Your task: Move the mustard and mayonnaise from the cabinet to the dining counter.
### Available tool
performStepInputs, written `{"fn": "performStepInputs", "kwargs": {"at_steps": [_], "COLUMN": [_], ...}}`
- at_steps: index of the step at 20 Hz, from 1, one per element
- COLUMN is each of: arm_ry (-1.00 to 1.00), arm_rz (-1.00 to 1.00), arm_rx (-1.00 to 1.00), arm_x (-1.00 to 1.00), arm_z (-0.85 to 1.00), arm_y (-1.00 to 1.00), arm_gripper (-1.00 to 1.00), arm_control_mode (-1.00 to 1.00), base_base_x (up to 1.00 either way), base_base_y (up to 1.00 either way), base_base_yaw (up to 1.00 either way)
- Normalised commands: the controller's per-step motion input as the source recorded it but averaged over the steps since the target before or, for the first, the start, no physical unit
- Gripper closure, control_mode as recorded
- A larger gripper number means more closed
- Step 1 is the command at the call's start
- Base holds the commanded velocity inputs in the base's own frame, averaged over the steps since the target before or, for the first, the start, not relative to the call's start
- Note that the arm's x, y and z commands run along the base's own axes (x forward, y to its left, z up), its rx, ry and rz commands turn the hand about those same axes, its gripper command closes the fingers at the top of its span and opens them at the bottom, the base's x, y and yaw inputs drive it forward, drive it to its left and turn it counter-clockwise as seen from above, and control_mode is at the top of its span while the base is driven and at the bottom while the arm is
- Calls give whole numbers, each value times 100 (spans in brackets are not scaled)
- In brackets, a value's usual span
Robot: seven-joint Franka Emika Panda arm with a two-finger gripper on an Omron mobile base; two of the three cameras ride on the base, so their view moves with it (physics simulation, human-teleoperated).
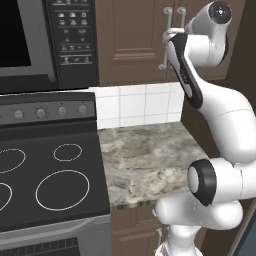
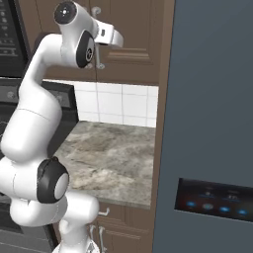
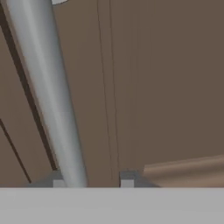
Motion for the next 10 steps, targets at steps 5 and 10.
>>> {"fn": "performStepInputs", "kwargs": {"at_steps": [5,10], "arm_ry": [5,0], "arm_rz": [-10,-2], "arm_rx": [0,4], "arm_x": [-8,-42], "arm_z": [-8,-9], "arm_y": [-19,-33], "arm_gripper": [100,100], "arm_control_mode": [-100,-100], "base_base_x": [0,0], "base_base_y": [0,0], "base_base_yaw": [0,0]}}
